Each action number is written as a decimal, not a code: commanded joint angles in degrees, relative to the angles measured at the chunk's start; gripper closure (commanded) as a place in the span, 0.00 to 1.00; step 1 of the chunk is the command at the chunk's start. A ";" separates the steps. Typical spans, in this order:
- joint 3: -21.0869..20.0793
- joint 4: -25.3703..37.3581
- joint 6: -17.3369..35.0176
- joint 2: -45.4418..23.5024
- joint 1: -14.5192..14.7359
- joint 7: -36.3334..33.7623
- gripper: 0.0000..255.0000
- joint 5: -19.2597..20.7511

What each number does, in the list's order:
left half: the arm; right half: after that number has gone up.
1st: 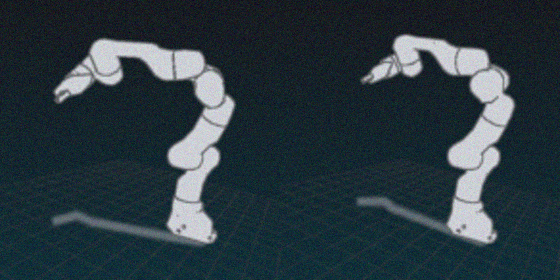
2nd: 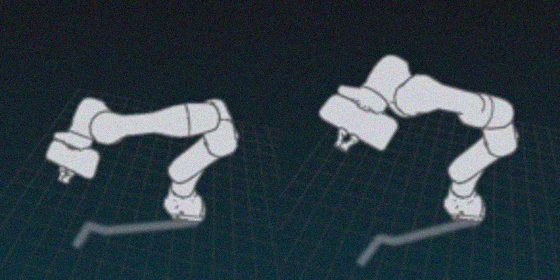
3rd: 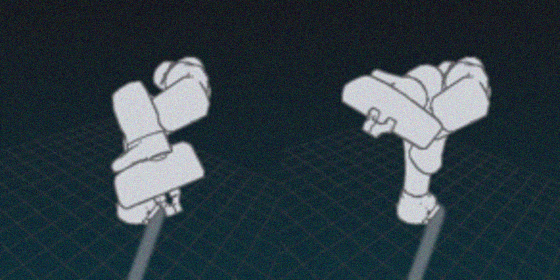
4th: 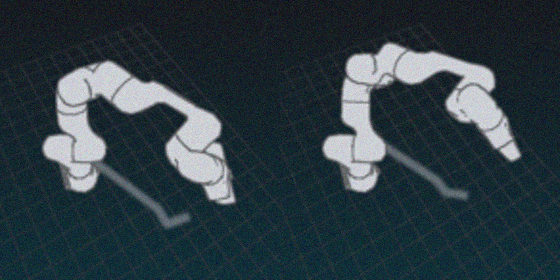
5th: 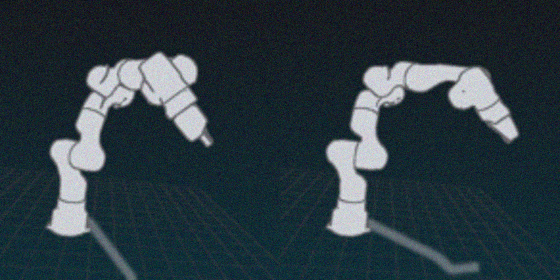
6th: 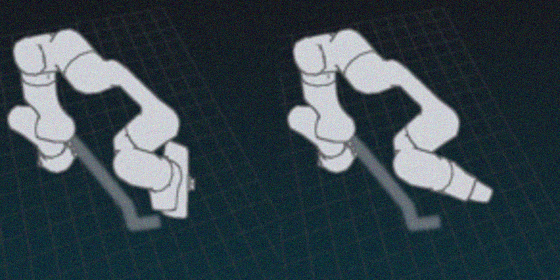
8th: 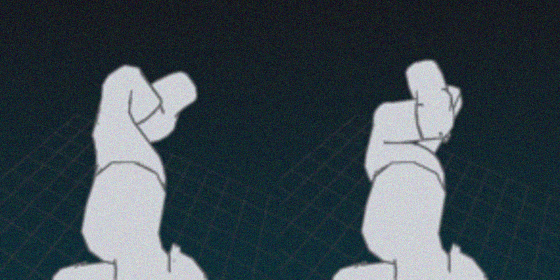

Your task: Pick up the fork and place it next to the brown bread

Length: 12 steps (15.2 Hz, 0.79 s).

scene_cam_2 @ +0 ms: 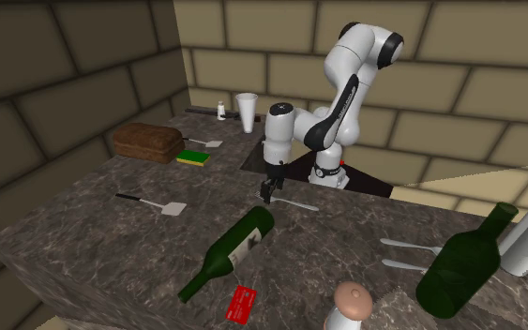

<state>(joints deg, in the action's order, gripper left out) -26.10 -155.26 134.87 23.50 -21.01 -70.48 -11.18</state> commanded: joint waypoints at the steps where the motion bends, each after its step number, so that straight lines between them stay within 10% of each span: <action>1: -0.28 -0.88 2.05 -1.17 -0.27 -0.10 0.00 0.15; 10: -0.40 -1.05 2.63 -1.59 -0.34 -0.19 0.00 0.23; 11: -0.40 -1.05 2.63 -1.59 -0.34 -0.19 1.00 0.23; 12: -0.40 -1.05 2.63 -1.59 -0.34 -0.19 1.00 0.23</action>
<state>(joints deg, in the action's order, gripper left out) -26.45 -156.24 137.14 22.06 -21.38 -70.66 -10.91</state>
